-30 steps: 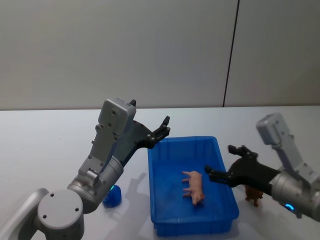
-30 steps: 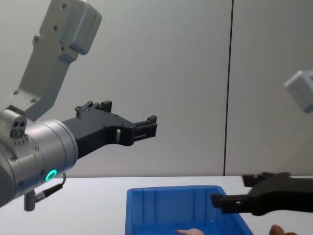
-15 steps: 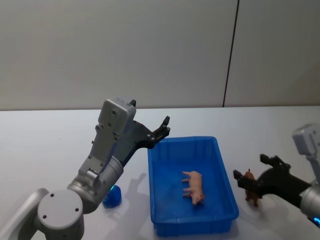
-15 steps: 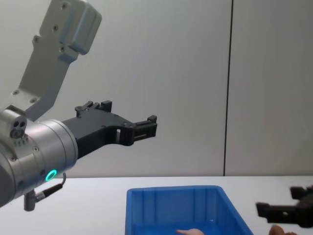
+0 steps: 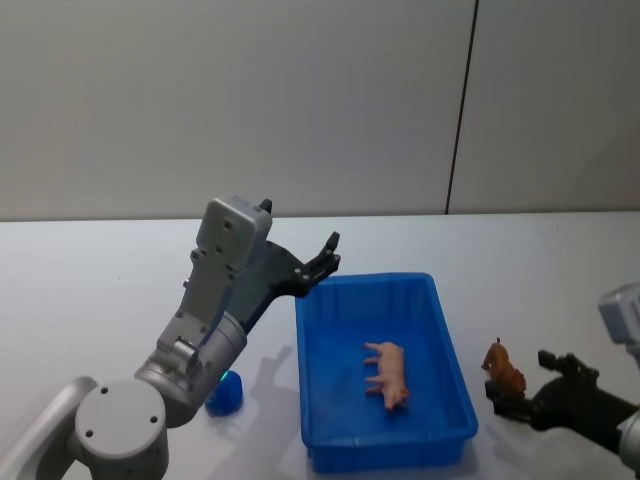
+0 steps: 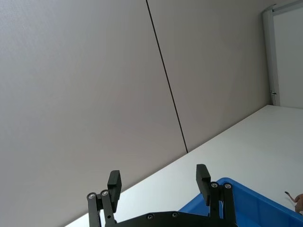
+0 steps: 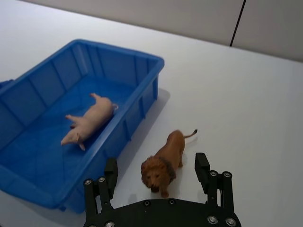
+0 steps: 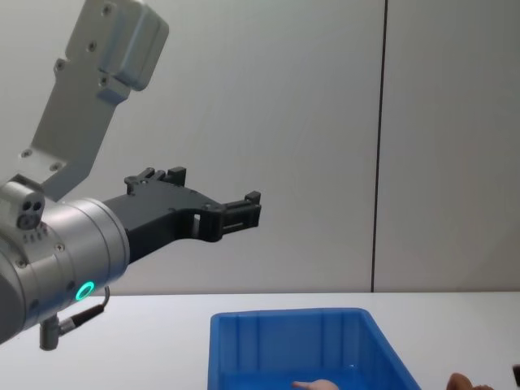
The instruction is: Pick up the two dolls from the table and place them into the box.
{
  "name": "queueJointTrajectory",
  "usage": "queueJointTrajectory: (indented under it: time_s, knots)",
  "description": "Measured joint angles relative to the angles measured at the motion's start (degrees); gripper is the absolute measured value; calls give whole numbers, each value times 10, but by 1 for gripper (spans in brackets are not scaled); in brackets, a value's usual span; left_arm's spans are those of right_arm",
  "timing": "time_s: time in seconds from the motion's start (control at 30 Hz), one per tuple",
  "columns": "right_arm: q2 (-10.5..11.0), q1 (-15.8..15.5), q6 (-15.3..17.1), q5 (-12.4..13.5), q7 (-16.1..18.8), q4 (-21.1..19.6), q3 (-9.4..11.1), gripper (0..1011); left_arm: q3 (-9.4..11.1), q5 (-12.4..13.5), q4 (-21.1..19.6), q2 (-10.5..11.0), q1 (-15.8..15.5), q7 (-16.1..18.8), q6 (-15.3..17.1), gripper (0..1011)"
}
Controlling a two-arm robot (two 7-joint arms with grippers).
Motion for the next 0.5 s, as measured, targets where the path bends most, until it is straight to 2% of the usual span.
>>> queueJointTrajectory:
  time_s: [0.5]
  knots:
    - [-7,-1,4,-14,0,30,-11,996,0,0,0,0,0,0,0,1001]
